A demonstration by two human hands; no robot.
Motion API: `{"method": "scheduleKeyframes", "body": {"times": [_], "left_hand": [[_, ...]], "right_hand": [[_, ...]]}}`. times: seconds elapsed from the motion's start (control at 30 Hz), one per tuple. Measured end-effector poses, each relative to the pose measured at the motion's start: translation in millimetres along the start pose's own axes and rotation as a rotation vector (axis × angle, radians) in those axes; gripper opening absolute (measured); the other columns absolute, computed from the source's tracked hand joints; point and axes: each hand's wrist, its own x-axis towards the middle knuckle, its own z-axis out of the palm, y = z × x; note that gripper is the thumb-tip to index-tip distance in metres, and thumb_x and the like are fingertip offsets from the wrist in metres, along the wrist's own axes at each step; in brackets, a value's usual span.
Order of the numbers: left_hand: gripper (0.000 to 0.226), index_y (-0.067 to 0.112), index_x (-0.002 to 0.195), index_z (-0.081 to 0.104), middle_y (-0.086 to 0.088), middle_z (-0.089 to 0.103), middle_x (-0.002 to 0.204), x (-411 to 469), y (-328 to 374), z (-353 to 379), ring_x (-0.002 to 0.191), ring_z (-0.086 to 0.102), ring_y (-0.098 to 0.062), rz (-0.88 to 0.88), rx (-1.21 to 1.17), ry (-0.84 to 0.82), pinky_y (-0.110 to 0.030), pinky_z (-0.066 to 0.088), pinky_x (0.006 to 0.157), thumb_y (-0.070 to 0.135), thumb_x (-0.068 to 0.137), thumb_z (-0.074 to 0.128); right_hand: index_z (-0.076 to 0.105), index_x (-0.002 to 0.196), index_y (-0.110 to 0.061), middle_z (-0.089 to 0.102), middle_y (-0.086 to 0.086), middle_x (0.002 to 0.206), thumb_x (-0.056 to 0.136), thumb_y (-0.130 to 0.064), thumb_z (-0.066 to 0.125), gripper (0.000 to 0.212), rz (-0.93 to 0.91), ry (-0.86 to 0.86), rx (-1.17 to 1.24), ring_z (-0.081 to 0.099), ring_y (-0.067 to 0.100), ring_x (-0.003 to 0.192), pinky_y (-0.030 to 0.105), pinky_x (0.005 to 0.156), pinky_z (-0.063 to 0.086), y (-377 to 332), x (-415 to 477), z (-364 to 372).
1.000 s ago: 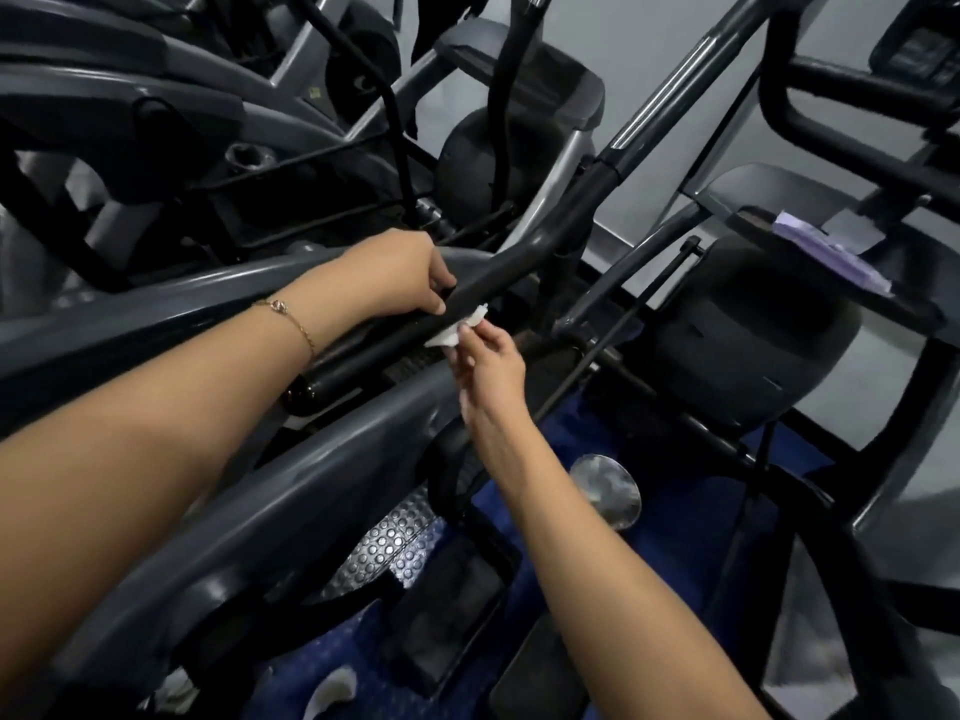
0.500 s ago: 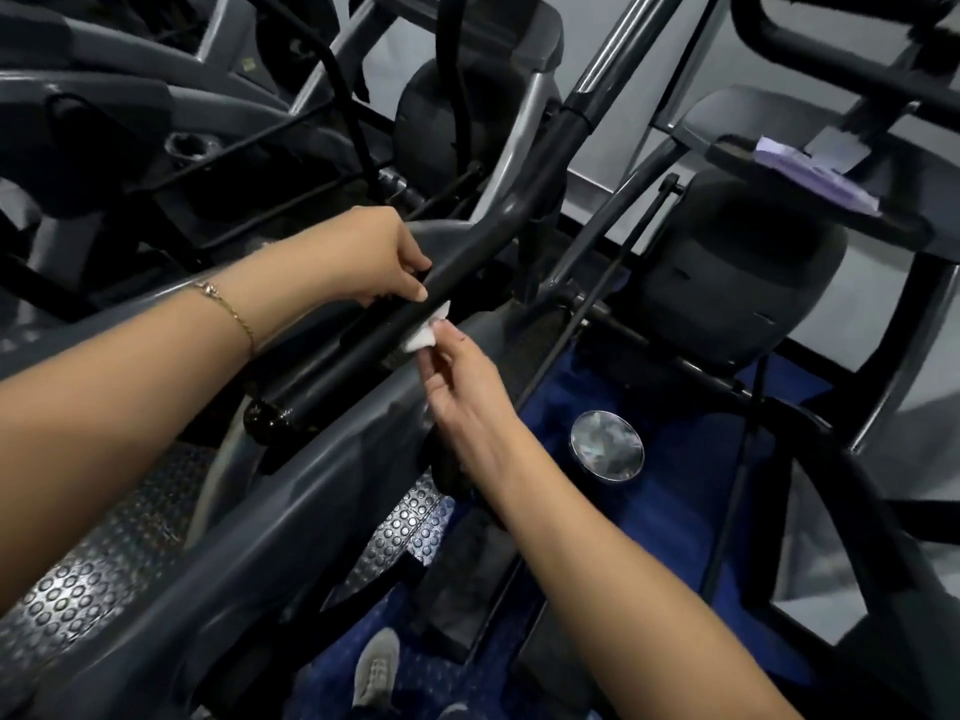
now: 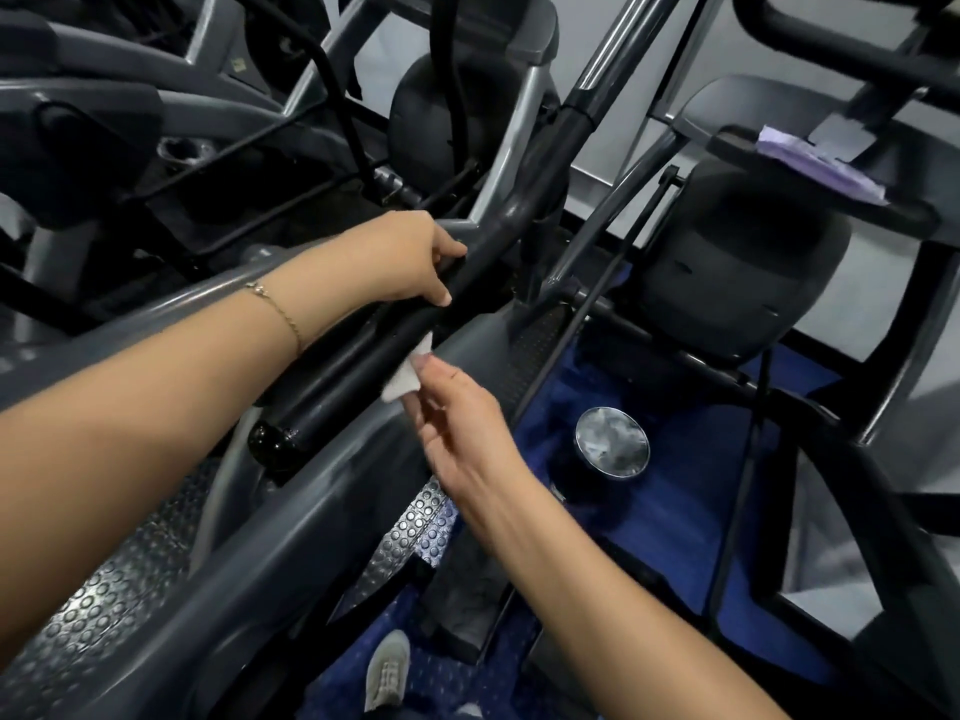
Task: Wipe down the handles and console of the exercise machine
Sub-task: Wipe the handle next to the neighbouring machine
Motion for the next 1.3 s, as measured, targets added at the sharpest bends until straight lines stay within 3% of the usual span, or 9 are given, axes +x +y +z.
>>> {"method": "scheduleKeyframes", "body": {"times": [0.07,0.17,0.27,0.47,0.8,1.0,1.13,1.23,1.3], "left_hand": [[0.055,0.021,0.133,0.054,-0.005,0.066,0.116,7,0,2,0.105,0.062,-0.022,-0.011,-0.042,0.037,-0.028,0.048,0.089,0.020,0.081,0.070],[0.040,0.014,0.123,0.062,-0.001,0.064,0.086,22,-5,2,0.063,0.056,-0.013,-0.086,-0.280,0.011,-0.013,0.049,0.047,0.010,0.084,0.067],[0.039,0.011,0.123,0.061,0.006,0.054,0.074,28,-10,-2,0.057,0.049,-0.008,-0.133,-0.425,-0.090,-0.007,0.045,0.039,0.007,0.084,0.067],[0.039,0.012,0.119,0.064,0.000,0.059,0.084,33,-9,-7,0.060,0.052,-0.008,-0.130,-0.386,-0.119,-0.014,0.050,0.049,0.010,0.081,0.072],[0.040,0.011,0.123,0.061,0.000,0.057,0.081,32,-8,-2,0.061,0.051,-0.010,-0.145,-0.436,-0.111,-0.010,0.049,0.044,0.007,0.084,0.068],[0.031,0.014,0.120,0.062,-0.004,0.062,0.076,35,-15,-7,0.053,0.057,-0.003,-0.200,-0.481,-0.154,-0.008,0.049,0.044,0.001,0.094,0.050],[0.033,0.010,0.119,0.064,-0.007,0.066,0.085,40,-21,-4,0.051,0.058,0.003,-0.147,-0.442,-0.126,-0.010,0.052,0.054,0.002,0.087,0.062],[0.039,0.010,0.121,0.064,-0.004,0.067,0.096,53,-8,-3,0.070,0.061,-0.008,-0.048,-0.344,-0.019,-0.005,0.050,0.055,0.008,0.083,0.069],[0.034,0.015,0.116,0.068,-0.002,0.068,0.083,60,3,-1,0.061,0.059,-0.011,-0.031,-0.250,0.038,-0.009,0.047,0.051,0.014,0.082,0.070]], "right_hand": [[0.063,0.079,-0.008,0.065,0.004,0.071,0.087,0.002,0.057,0.013,-0.251,0.007,-0.130,0.060,0.007,0.062,0.016,0.061,0.052,-16,4,1],[0.069,0.092,-0.003,0.065,0.007,0.086,0.082,-0.001,0.063,0.011,-0.772,-0.001,-0.737,0.057,0.007,0.079,0.013,0.075,0.045,-27,7,6],[0.069,0.103,-0.001,0.062,0.013,0.091,0.082,0.001,0.061,0.023,-1.100,-0.271,-1.279,0.059,0.018,0.083,0.019,0.078,0.044,4,-6,-4],[0.071,0.101,-0.003,0.061,0.013,0.088,0.079,0.003,0.061,0.025,-1.120,-0.170,-1.436,0.060,0.027,0.080,0.024,0.075,0.048,-34,23,2],[0.065,0.112,0.002,0.063,0.017,0.096,0.081,0.010,0.057,0.033,-1.354,-0.591,-1.497,0.055,0.030,0.079,0.031,0.067,0.044,-4,3,-16],[0.070,0.099,0.003,0.063,0.017,0.092,0.080,0.005,0.060,0.021,-1.187,-0.179,-1.234,0.060,0.013,0.083,0.016,0.079,0.044,-53,63,-26],[0.058,0.115,0.010,0.065,0.018,0.105,0.088,0.008,0.052,0.028,-0.601,0.269,-0.266,0.058,0.002,0.078,0.017,0.078,0.049,-93,87,-27],[0.050,0.125,0.008,0.059,0.022,0.120,0.091,0.008,0.047,0.034,-0.288,0.214,0.044,0.058,0.019,0.087,0.027,0.081,0.050,-107,109,-16],[0.052,0.123,0.006,0.068,0.013,0.095,0.091,0.006,0.048,0.033,-0.209,0.194,0.064,0.061,0.013,0.073,0.020,0.067,0.053,-102,114,-8]]}}
